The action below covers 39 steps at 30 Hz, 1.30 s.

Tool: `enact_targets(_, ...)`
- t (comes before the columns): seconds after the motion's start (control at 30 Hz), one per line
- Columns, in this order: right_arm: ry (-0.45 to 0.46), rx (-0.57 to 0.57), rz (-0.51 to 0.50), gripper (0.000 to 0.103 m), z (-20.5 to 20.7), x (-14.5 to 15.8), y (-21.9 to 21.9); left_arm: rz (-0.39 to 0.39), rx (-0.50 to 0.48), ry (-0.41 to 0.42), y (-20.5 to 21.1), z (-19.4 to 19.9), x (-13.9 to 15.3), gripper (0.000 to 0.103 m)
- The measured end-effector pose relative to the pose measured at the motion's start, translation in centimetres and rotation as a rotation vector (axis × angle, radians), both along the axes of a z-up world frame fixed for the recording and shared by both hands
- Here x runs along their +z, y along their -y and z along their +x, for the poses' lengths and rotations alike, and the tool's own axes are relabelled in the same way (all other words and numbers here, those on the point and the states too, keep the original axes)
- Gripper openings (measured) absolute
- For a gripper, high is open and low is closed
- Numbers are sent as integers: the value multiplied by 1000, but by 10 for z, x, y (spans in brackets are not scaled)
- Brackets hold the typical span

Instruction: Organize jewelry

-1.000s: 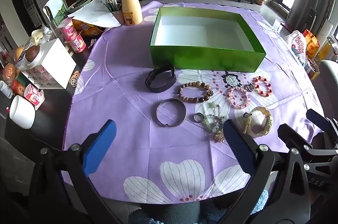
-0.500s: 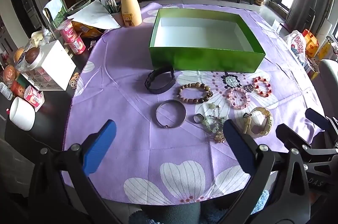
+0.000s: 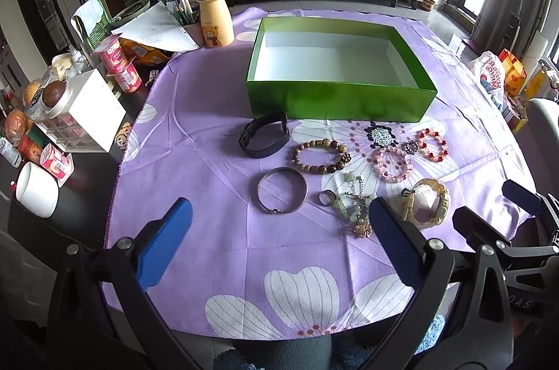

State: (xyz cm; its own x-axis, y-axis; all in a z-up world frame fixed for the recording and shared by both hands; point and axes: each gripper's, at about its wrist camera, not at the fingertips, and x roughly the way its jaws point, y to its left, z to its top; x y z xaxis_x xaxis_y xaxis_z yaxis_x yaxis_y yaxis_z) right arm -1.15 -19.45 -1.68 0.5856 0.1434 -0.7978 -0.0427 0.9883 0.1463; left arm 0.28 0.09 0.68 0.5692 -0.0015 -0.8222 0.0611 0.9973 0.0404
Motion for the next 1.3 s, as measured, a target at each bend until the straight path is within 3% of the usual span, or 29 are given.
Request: enact_targets(1.3, -2, 2, -1, 102, 0, 2, -1, -9, -5, 4, 3, -2, 2, 101)
